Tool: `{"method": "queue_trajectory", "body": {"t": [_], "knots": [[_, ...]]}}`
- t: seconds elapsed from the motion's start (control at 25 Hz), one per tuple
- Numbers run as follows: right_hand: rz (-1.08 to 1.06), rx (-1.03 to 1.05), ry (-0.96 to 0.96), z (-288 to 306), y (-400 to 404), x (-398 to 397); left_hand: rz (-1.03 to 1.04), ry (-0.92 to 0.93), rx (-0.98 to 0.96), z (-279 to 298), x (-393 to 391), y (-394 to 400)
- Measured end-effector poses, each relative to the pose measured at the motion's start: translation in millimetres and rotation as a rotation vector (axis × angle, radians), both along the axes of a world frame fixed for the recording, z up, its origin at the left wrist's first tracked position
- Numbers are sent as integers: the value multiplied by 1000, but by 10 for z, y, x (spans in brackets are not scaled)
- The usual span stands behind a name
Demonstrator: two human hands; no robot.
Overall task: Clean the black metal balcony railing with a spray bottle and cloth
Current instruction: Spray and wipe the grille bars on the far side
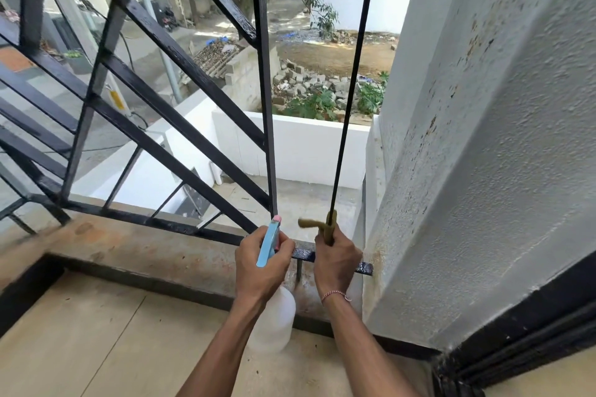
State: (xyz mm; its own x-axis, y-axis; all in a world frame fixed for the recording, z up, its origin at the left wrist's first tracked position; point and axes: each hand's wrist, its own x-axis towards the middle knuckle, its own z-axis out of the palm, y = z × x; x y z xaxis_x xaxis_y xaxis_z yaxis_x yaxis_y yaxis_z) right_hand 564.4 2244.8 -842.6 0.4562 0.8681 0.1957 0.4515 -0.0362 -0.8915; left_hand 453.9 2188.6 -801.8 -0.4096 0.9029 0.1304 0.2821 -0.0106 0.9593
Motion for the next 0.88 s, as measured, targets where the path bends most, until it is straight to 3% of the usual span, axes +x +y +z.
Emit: {"method": "queue_trajectory", "body": {"t": [0.28,0.48,0.6,0.88], "knots": [[-20,54,-58,178,-6,-39,-17,-21,42,141,89,-88],[-24,228,-62,830,44,10,-102,-49,57,414,204,-15],[-2,283,-57,1195,83,44,-173,16,81,753,233,102],[25,171,-41,2204,45,48,-171,51,-20,1875,104,228]]}}
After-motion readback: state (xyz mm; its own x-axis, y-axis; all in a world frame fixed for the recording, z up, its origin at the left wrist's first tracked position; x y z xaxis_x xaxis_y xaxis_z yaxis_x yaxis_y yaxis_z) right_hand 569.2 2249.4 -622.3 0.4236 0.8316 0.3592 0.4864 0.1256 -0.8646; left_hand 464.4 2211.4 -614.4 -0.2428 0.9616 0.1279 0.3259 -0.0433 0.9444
